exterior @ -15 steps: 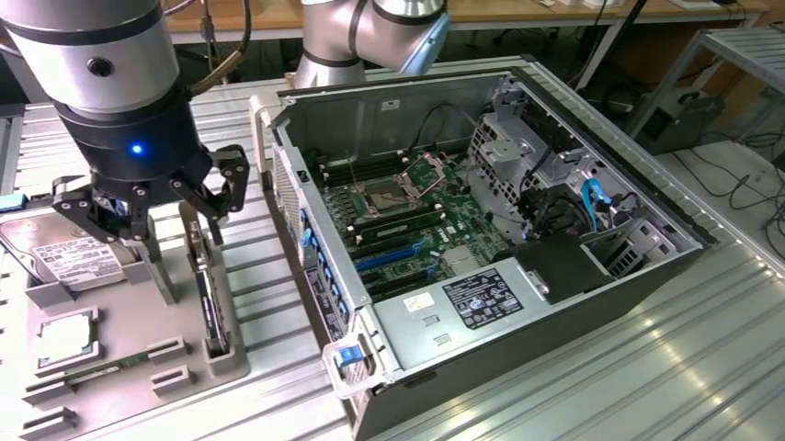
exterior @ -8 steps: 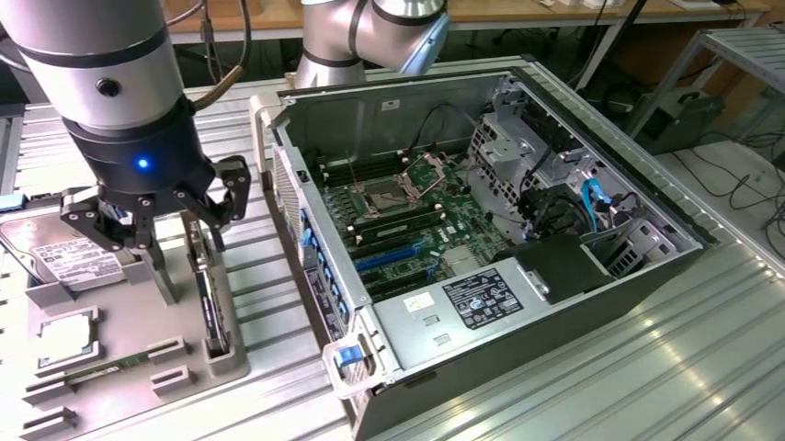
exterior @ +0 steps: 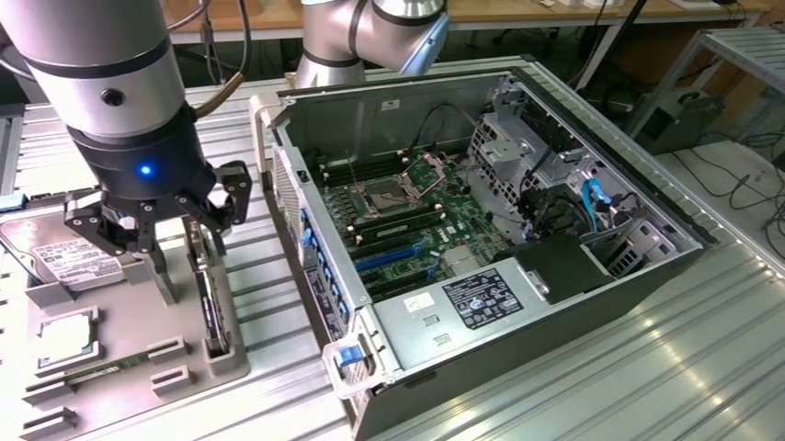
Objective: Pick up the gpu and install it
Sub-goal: 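Pick up the gpu and move the gpu toward the slot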
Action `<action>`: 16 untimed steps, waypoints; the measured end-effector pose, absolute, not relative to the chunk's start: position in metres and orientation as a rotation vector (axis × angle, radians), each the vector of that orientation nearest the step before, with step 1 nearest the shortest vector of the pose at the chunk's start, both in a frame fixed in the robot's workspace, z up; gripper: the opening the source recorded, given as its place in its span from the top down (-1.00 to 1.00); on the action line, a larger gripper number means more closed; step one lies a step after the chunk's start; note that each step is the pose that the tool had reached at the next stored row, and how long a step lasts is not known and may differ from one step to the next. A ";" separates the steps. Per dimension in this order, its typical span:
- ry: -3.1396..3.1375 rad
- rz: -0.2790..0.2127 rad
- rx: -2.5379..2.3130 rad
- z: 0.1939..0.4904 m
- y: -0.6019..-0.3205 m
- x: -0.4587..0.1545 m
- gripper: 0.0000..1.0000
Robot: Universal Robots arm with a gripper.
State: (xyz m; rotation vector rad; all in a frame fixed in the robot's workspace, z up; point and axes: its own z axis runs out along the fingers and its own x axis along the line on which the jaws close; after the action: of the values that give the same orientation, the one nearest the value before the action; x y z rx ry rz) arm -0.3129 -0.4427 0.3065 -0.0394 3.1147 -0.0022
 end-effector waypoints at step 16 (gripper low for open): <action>3.115 -0.002 -0.039 0.291 -0.443 -0.313 -0.21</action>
State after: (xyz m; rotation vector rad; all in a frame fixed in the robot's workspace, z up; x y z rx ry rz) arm -0.3129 -0.4428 0.2908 -0.0394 3.1146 -0.0022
